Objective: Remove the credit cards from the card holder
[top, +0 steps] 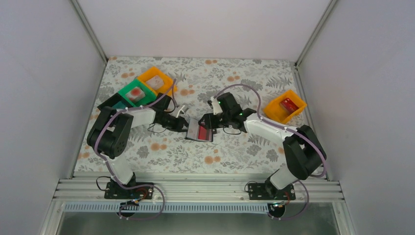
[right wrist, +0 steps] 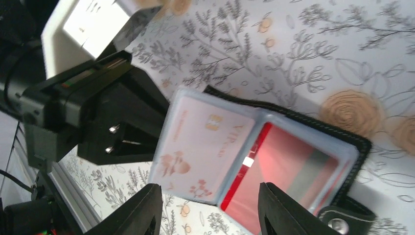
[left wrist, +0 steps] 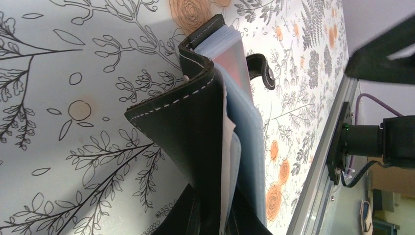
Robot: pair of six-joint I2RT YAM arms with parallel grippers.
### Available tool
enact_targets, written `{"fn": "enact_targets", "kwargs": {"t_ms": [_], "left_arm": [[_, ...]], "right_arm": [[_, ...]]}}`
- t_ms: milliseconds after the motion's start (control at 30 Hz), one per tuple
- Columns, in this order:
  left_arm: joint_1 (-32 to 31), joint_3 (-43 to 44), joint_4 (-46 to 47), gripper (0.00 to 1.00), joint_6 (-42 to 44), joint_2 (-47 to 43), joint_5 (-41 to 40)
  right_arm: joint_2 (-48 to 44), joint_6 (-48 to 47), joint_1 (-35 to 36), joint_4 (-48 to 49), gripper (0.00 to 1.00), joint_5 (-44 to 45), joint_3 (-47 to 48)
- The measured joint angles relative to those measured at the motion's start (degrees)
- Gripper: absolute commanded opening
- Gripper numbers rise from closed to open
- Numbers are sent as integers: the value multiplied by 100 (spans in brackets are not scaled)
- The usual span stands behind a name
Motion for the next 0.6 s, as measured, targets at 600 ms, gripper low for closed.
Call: {"fn": "enact_targets", "kwargs": {"t_ms": [600], "left_arm": [[-264,70,-48,2,192,-114,197]], "right_arm": [[898,173,44,262,81,-74,323]]}}
